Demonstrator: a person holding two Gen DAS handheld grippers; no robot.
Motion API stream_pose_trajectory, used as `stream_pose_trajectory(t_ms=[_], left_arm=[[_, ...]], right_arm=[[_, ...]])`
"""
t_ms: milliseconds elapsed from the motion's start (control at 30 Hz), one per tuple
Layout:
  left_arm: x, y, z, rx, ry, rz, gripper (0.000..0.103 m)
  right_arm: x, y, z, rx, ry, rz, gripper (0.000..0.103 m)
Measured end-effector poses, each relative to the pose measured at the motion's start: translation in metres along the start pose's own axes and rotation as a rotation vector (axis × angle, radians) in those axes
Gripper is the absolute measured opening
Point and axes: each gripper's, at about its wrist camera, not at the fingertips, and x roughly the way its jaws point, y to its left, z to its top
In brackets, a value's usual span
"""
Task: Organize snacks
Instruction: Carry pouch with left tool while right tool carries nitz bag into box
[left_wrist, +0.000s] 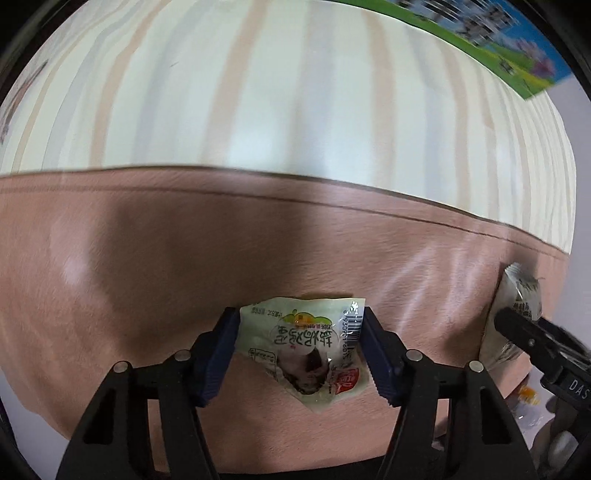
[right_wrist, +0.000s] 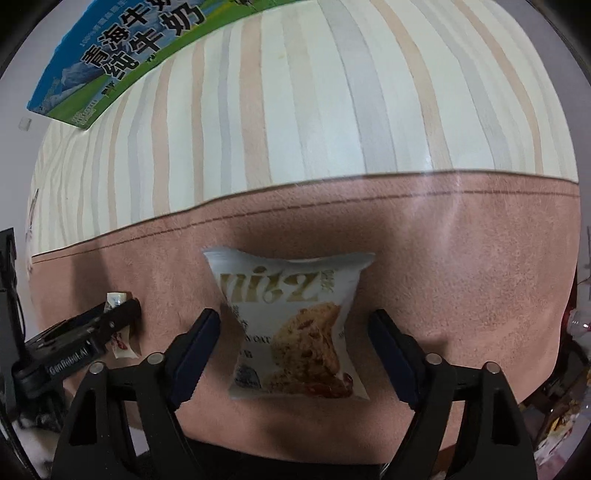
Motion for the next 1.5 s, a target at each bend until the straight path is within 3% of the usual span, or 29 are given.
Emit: stream_pose_trajectory(t_ms=[33, 100, 167, 533, 567, 633, 833, 1033, 1233, 1500], left_arm=[[0.0, -0.005, 0.001, 0.015, -0.004, 0.011, 0.062], [0.002, -0.014, -0.001, 0.037, -0.01, 0.029, 0.062], [0.003, -0.028, -0.005, 0.054, -0.01, 0.04, 0.062], [0.007, -0.018, -0.017, 0.064, 0.019, 0.024, 0.062], [0.007, -0.019, -0.018, 0.063, 0.018, 0.022, 0.061], [0.006, -0.012, -0.023, 0.047, 0.017, 0.002, 0.06], [0.002, 0.009, -0.027, -0.016, 0.03, -0.063, 0.059], [-0.019, 0.015, -0.019, -0.009, -0.006, -0.101, 0.059], [-0.071, 0.006, -0.002, 0.028, -0.081, -0.176, 0.059], [-0.153, -0.019, 0.06, 0.09, -0.213, -0.246, 0.059]], right_arm=[[0.0, 0.005, 0.0, -0.014, -0.006, -0.012, 0.067], [0.001, 0.017, -0.001, -0.039, -0.01, -0.013, 0.066], [0.003, 0.023, -0.001, -0.054, -0.003, -0.018, 0.066], [0.031, 0.069, -0.012, -0.138, 0.019, -0.109, 0.075], [0.034, 0.073, -0.013, -0.15, 0.016, -0.121, 0.073], [0.034, 0.081, -0.016, -0.16, 0.0, -0.125, 0.059], [0.018, 0.063, -0.022, -0.136, -0.018, -0.062, 0.054], [-0.008, 0.047, -0.014, -0.104, -0.026, 0.028, 0.054], [-0.053, 0.037, 0.016, -0.084, -0.072, 0.136, 0.054], [-0.153, 0.041, 0.082, -0.094, -0.242, 0.231, 0.054]])
